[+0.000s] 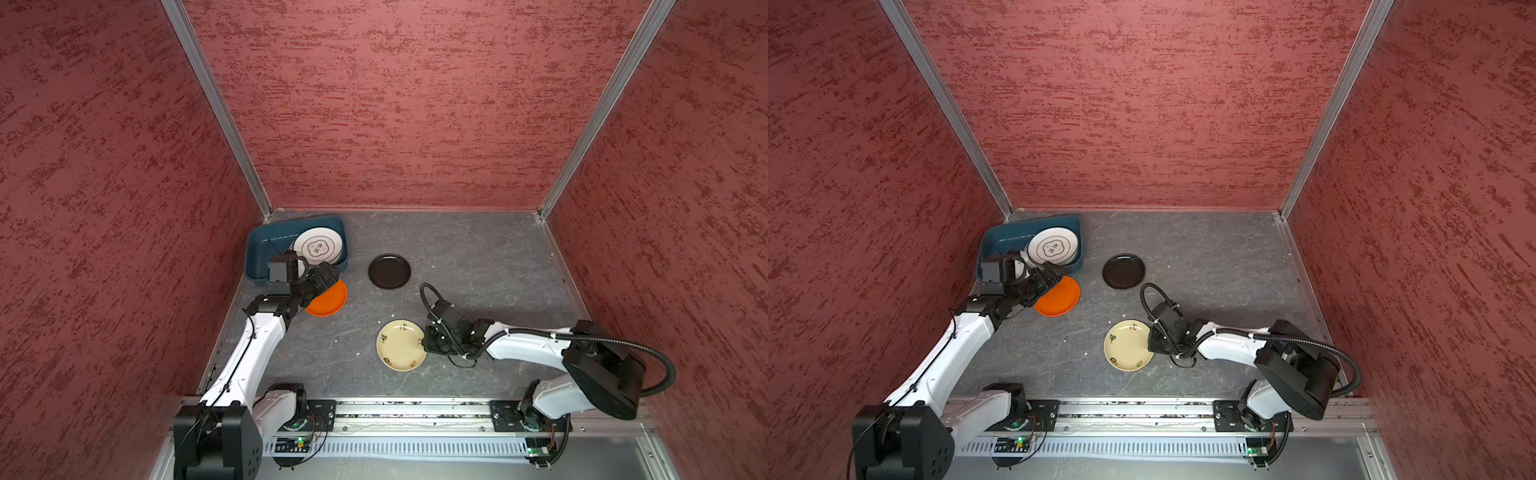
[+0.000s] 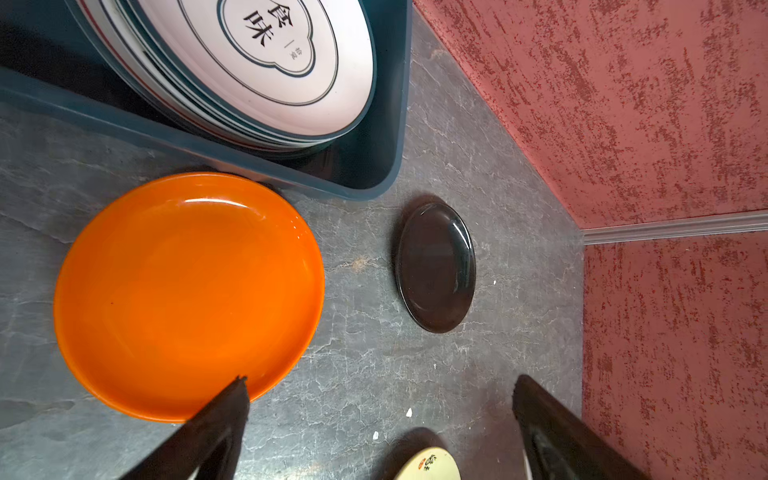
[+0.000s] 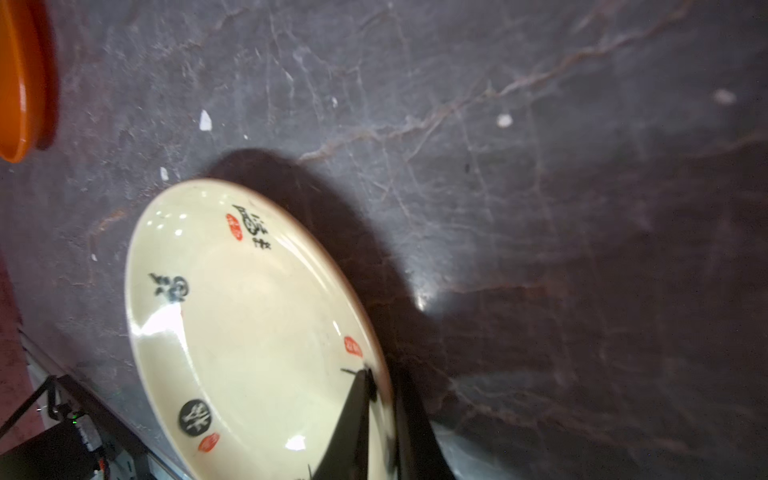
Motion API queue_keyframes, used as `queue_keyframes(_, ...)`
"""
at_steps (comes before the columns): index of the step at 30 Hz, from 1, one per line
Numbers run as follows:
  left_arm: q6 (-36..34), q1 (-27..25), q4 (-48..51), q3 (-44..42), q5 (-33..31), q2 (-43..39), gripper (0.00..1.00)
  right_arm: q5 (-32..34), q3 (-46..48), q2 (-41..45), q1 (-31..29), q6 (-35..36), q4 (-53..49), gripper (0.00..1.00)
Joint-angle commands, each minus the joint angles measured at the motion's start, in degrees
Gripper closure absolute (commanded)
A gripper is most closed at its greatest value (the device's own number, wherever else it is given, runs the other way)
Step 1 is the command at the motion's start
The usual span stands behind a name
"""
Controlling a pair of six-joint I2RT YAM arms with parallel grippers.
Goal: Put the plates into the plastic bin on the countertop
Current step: 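Grip the cream plate rim with the right gripper and drag it farther away, then lift the cream plate toward the left gripper while left gripper grasps its rim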
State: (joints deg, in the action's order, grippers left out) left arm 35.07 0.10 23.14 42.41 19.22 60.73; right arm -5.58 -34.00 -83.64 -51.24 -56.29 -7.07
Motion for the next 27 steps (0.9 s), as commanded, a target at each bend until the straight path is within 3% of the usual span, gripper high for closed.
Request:
queue_keyframes(1,-1.0,0.6,0.1,-0.6,0.7,-1.1,0.01,1.0,3.0,0.0,0.7,-2.9,2.6,0.90)
queue_keyframes(14,-0.6,0.7,0.2,-0.3,1.9,-1.0,0.01,-1.5,8.4,2.3,1.6,-5.1,14.6,0.97)
queue_keyframes(23,0.3,0.6,-0.1,0.0,4.6,-2.3,0.01,1.4,8.9,7.6,4.8,-5.4,16.1,1.00)
queue_keyframes(27,3.9,0.4,-1.8,-0.8,9.7,-2.4,0.01,2.1,4.9,9.7,7.1,-4.9,10.4,1.00)
